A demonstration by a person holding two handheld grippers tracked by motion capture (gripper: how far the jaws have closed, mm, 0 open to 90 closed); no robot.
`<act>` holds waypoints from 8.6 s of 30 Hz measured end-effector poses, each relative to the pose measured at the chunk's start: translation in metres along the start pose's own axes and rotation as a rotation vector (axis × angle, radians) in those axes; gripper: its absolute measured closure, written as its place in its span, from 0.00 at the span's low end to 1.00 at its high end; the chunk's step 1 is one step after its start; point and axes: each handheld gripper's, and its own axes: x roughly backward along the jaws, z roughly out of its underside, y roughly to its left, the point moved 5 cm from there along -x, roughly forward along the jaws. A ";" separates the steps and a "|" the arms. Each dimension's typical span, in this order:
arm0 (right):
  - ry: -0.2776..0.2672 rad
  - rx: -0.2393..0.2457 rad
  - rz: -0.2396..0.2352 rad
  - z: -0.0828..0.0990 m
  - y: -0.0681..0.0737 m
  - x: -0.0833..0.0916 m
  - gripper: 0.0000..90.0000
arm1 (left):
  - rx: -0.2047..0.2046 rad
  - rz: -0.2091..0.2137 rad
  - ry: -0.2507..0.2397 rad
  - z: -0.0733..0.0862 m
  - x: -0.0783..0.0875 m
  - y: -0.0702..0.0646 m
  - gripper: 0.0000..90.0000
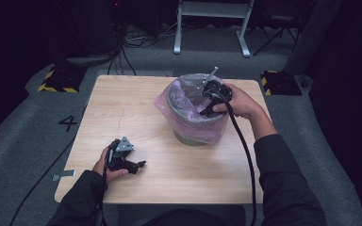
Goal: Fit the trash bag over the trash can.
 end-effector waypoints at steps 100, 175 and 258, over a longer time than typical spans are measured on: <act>-0.664 -0.193 0.125 0.001 -0.011 0.051 0.22 | 0.000 0.000 0.000 0.000 0.000 0.000 0.17; -0.692 -0.112 0.144 0.079 0.037 0.076 0.17 | 0.002 -0.002 0.001 0.000 0.000 0.000 0.17; -0.312 -0.102 0.137 0.169 0.056 -0.027 0.19 | 0.004 -0.003 0.000 0.000 0.000 0.000 0.17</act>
